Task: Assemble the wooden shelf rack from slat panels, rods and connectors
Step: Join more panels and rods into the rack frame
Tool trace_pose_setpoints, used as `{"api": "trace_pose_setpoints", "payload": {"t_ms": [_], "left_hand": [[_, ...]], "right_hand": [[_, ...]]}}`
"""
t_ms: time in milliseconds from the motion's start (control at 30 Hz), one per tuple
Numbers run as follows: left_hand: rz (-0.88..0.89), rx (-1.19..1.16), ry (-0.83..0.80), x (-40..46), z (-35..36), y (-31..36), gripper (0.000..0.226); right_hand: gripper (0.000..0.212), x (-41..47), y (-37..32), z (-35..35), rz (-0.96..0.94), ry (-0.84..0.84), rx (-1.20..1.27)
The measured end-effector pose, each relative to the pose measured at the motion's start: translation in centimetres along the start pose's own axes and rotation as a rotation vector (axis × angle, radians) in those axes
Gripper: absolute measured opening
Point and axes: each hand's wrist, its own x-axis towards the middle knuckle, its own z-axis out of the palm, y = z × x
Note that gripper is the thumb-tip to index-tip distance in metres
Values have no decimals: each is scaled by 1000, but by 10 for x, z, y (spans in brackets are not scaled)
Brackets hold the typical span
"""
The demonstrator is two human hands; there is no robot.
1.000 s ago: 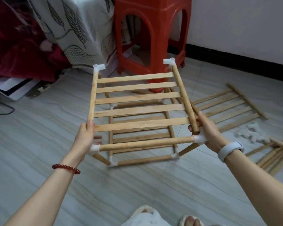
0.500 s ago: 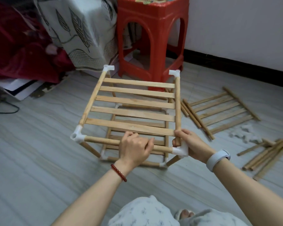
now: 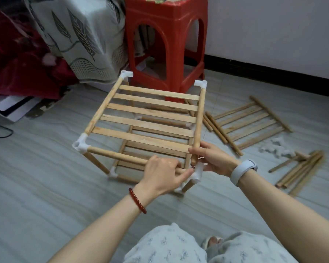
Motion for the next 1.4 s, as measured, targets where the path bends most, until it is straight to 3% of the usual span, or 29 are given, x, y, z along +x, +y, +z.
{"api": "trace_pose_setpoints", "payload": {"t_ms": [133,333,533,767,933,1000,1100,1133,1233,1300,1400], "left_hand": [[-75,78,-28,12,15,37,81],[-111,-5,64,16,20,48,50],[-100,-18,-55,2,13,34,47],[-167,-28,-99,-13,6,17,43],[-158,-6,11,-25,4,8,41],[-167,-5,21,-27,3,1,42],[-157,-46,-5,-30,0,-16,35],[-159,-57,-16,-33,-2,-23,33],[-167,-28,-44,-39,-7,-39,35],[-184,16,-33,-44,-9,-45,36],[-204,32,23,-50,-10,-47,33]], "right_hand": [[10,-4,-2,-2,-4,92,-54],[5,-5,-3,0,-43,153,-106],[9,-3,-9,14,-60,120,-268],[12,-2,-11,43,-17,103,-261],[27,-1,-11,52,-141,173,-544],[36,-3,-8,53,-204,272,-759],[16,-6,-4,50,-456,510,-1126],[22,-6,-3,49,-582,488,-1226],[56,-2,-5,50,-861,207,-1503],[53,5,-9,62,-863,62,-1683],[39,18,-11,74,-831,38,-1685]]}}
